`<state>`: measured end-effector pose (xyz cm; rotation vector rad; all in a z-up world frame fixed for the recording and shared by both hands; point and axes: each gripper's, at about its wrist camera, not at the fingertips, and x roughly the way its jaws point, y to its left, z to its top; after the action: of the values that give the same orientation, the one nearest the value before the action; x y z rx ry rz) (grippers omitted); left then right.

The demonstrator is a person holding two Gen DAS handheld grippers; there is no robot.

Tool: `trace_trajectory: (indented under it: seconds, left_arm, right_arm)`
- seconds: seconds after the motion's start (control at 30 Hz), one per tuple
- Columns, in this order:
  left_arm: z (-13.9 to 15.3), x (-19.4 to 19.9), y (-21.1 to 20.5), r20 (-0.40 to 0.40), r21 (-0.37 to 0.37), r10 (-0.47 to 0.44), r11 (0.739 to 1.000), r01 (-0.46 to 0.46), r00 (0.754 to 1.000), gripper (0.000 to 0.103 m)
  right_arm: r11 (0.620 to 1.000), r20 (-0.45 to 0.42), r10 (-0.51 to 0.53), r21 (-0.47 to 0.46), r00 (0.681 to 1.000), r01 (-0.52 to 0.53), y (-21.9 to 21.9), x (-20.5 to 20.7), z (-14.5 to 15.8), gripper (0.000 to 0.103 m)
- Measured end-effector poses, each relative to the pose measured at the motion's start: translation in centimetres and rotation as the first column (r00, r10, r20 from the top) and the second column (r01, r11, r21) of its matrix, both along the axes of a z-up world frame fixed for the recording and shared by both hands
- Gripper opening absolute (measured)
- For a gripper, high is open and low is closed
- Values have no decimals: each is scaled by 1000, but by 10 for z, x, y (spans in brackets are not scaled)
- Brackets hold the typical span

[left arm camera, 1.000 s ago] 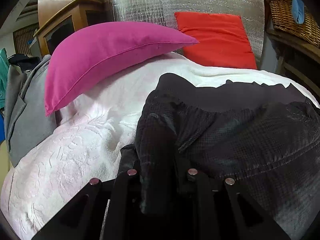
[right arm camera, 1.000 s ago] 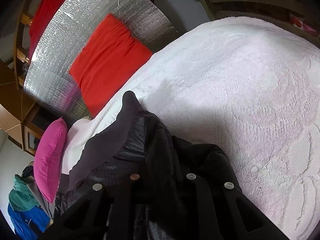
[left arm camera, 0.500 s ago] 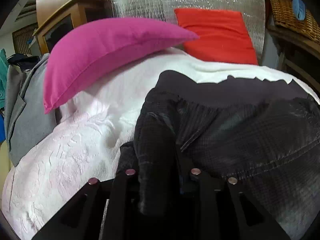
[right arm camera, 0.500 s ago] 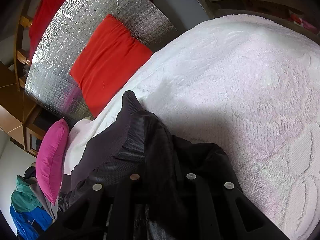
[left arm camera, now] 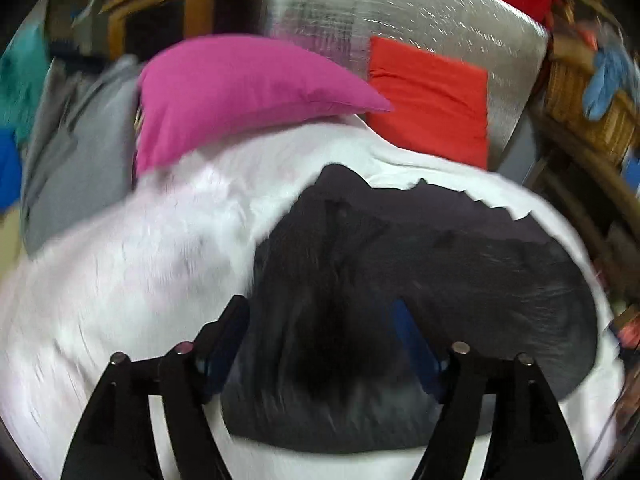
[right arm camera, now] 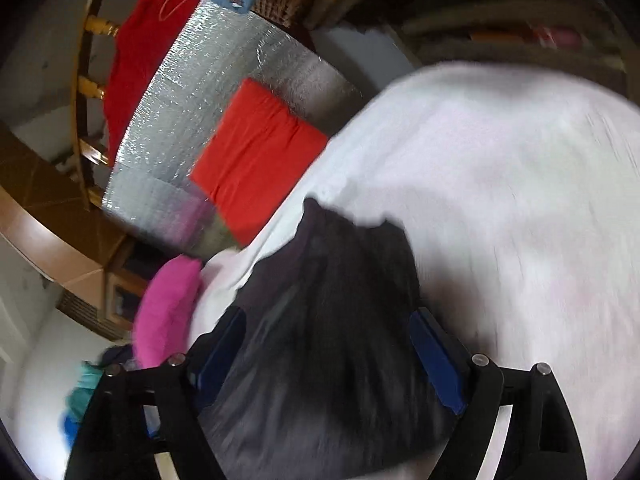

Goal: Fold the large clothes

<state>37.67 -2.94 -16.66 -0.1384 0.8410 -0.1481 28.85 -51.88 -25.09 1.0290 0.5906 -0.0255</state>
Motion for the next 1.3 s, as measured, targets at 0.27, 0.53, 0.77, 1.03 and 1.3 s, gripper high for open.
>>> trace_trajectory:
  seconds: [0.27, 0.53, 0.77, 1.03, 1.3]
  left_arm:
    - [-35, -48, 21, -177, -215, 48, 973, -87, 983, 77]
    - [-56, -57, 25, -261, -304, 64, 942, -145, 963, 77]
    - [-71, -49, 39, -308, -389, 79, 899, -202, 948, 77]
    - [-91, -31, 52, -340, -510, 94, 817, -268, 936, 81]
    - [-97, -12, 52, -343, -549, 118, 780, -301, 932, 85]
  right_arm:
    - [965, -43, 38, 262, 998, -25, 34, -55, -36, 86]
    - [959, -117, 26, 284, 993, 9, 45, -43, -61, 86]
    - [942, -112, -32, 330, 993, 68, 32, -40, -73, 86]
    - [948, -90, -65, 307, 994, 89, 25, -20, -80, 85]
    - [976, -72, -82, 195, 994, 94, 25, 6, -77, 86]
